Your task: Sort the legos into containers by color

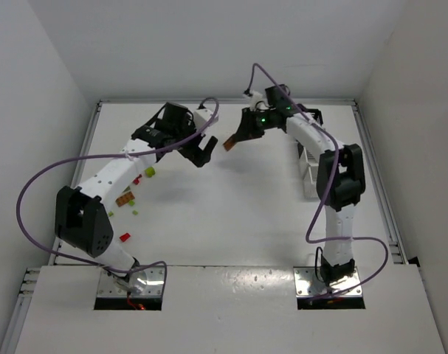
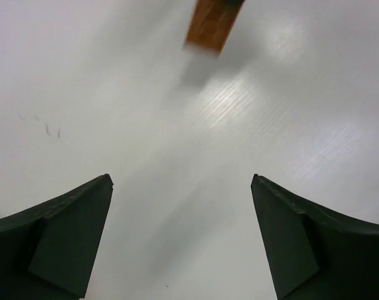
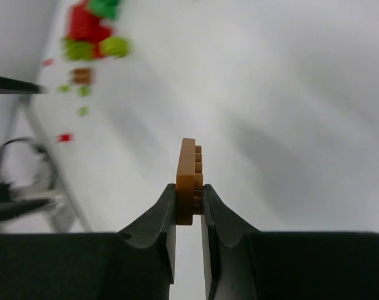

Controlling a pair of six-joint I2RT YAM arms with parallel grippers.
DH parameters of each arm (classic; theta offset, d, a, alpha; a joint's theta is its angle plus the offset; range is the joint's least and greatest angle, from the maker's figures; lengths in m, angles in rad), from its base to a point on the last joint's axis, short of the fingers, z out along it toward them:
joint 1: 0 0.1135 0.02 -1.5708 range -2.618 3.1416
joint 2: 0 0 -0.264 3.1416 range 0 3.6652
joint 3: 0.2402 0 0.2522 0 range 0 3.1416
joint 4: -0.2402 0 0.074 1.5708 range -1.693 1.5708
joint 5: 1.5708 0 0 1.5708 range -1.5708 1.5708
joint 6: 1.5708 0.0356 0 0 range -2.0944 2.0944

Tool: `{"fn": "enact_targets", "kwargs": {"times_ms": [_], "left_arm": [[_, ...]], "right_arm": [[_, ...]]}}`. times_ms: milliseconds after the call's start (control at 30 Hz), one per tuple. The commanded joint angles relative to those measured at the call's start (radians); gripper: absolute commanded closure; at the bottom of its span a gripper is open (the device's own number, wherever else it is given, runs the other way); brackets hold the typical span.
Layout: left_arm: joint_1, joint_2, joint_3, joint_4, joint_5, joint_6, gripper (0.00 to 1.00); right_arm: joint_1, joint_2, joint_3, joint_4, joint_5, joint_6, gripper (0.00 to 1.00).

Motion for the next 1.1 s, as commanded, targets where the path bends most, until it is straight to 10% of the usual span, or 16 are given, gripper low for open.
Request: {"fn": "enact_targets", "kwargs": {"times_ms": [0, 233, 1067], "left_arm": [[0.069, -0.088, 0.016, 0.042, -0.057, -0.097, 0.00], [0.186, -0.137, -0.048, -0.011, -0.272, -0.131, 0.00], [0.465, -0.295, -0.347, -0.091, -0.259, -0.039, 0.00]], "right_arm": [[-0.138, -0.117, 0.041, -0.070, 0.274, -0.146, 1.00], [-0.315, -0.152, 0.145, -0.080, 0.597, -0.267, 1.00], [-0.421, 0.004, 0.233, -0.083, 0.670, -0.304, 0.91]]}}
